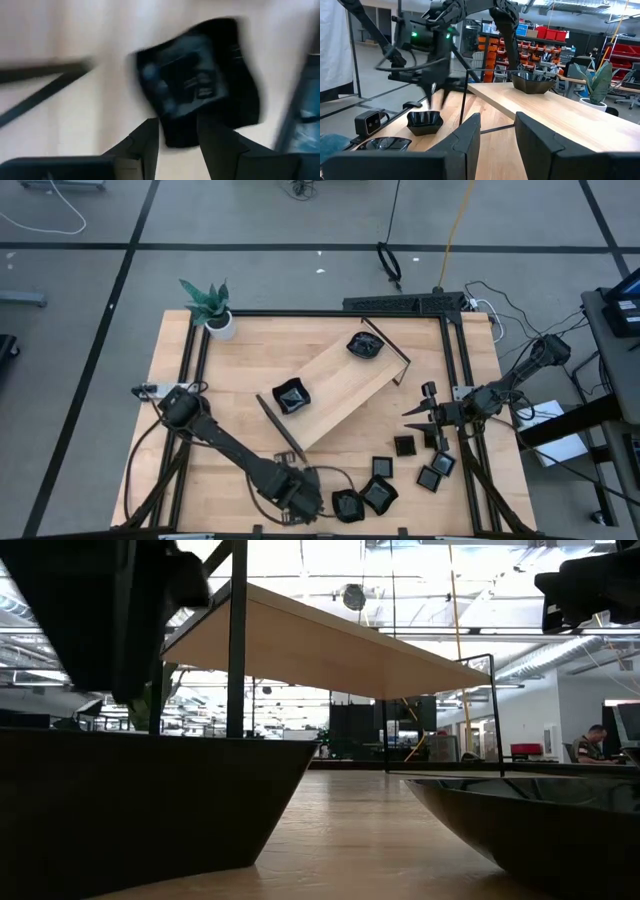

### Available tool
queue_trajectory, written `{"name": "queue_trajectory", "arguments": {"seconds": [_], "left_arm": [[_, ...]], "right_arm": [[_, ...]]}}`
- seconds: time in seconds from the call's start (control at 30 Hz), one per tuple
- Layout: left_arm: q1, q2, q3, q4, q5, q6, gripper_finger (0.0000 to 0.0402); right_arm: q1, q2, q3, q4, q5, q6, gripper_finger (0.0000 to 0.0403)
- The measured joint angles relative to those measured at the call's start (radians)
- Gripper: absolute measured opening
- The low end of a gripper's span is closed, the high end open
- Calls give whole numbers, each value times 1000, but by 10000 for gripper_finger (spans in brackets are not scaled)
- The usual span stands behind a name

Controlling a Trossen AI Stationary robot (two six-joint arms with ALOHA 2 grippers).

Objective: Pick & Place Mini shaped plates
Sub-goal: Stack the distorted square plate on top of the other distorted square plates on the shelf

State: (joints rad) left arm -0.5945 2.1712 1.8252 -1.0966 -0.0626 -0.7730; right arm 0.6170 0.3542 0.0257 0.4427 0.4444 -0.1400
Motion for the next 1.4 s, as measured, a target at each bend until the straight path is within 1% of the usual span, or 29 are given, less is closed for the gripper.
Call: {"name": "queue_trajectory", "arguments": {"seconds": [0.1, 0.13, 0.27, 0.57, 1.07, 1.4], "left_arm": [[-8, -8, 1, -55, -64, -84, 138], [-10, -8, 1, -58, -61, -106, 138], [-11, -8, -24, -20, 1, -153, 138], [-4, -7, -99, 52, 10, -138, 138], [-2, -7, -105, 58, 10, -146, 138], [0, -8, -118, 107, 11, -147, 138]], "right_arm": [[0, 0, 0, -1, 0, 0, 112], [0, 0, 0, -1, 0, 0, 112], [0, 0, 0, 1, 0, 1, 112], [0, 0, 0, 1, 0, 1, 112], [0, 0, 0, 1, 0, 1, 112], [0, 0, 0, 1, 0, 1, 112]]}}
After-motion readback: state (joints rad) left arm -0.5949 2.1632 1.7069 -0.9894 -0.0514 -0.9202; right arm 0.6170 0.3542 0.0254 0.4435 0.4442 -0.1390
